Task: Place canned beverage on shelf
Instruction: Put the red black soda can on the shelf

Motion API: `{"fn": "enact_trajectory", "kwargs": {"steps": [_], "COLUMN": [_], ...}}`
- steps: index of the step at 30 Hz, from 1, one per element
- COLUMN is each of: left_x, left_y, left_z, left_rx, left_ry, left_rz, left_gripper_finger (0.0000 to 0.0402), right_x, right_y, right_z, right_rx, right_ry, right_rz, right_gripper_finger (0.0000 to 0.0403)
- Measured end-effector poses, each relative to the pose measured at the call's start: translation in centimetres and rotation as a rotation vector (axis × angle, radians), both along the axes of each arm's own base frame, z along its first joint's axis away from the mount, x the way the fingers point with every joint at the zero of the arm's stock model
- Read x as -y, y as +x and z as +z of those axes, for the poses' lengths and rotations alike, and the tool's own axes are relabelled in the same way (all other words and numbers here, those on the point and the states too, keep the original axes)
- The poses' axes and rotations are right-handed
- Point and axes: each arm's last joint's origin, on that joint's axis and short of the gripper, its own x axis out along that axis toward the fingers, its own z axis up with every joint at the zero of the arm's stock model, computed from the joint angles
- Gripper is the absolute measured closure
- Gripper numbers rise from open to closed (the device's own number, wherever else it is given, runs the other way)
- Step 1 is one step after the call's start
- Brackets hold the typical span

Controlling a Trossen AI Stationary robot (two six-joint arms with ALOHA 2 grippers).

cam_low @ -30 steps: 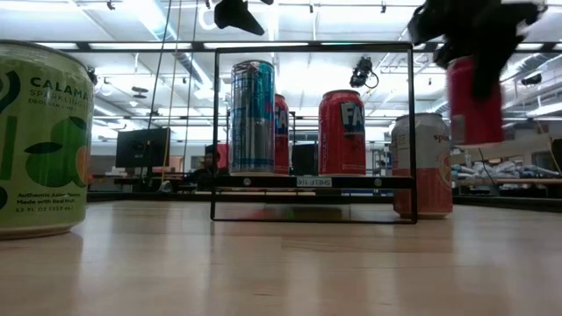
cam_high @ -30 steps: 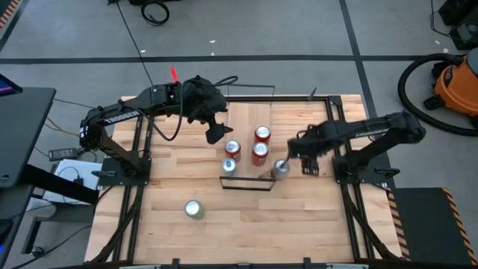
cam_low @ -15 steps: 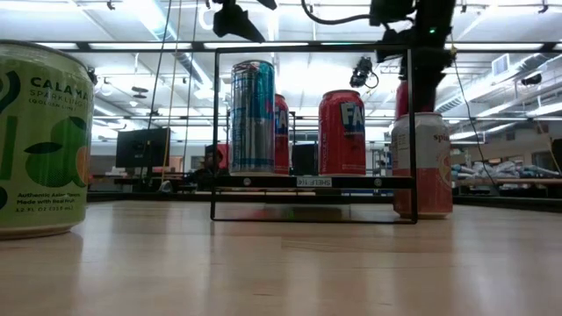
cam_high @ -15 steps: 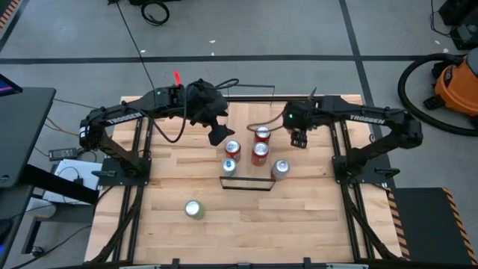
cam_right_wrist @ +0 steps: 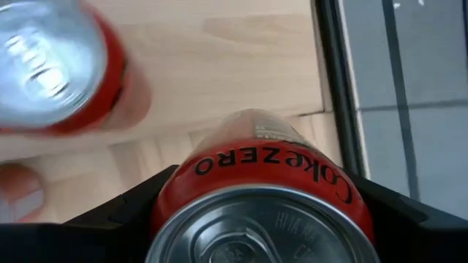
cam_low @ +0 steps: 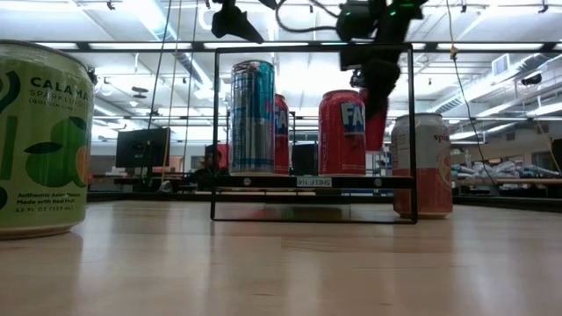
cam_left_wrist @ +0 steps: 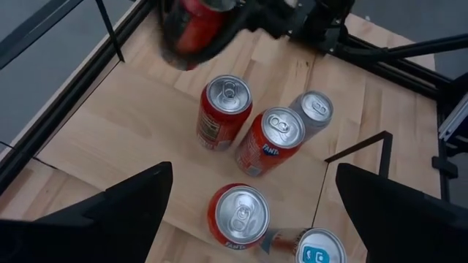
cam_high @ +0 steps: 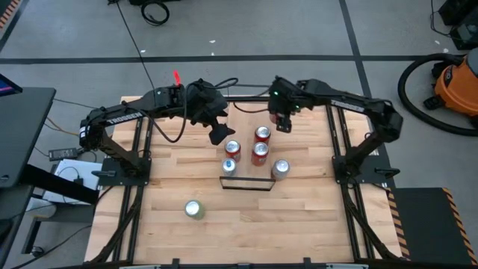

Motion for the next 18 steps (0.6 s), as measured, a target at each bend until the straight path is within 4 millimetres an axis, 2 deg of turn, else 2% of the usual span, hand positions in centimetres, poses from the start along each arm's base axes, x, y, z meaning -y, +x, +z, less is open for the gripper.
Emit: {"fn": "enact_trajectory", "kwargs": {"steps": [5,11,18], "left_x": [0.0,0.3,0.7], "left_y": [-0.2,-1.4,-4.6], "left_z": [-0.2,-1.0,0.9], "left_rx": [-0.028,-0.164,-0.143], "left_ry": [-0.013,-0.030,-0.004], "left_rz": [0.006,-0.006,0.011], "left_gripper_finger": [0.0006,0.0006,0.0006], "right_x": [1.9,3.4,4.0], "right_y": [2.6,5.4,7.5], "right_z": [0.7,1.7,1.9], "right_rx": [0.040,0.104,0.142], "right_ry": [0.004,0.017,0.039], "right_rz": [0.026,0.067,0.098], "right_gripper_finger": [0.0082,0.0082,0.0082]}}
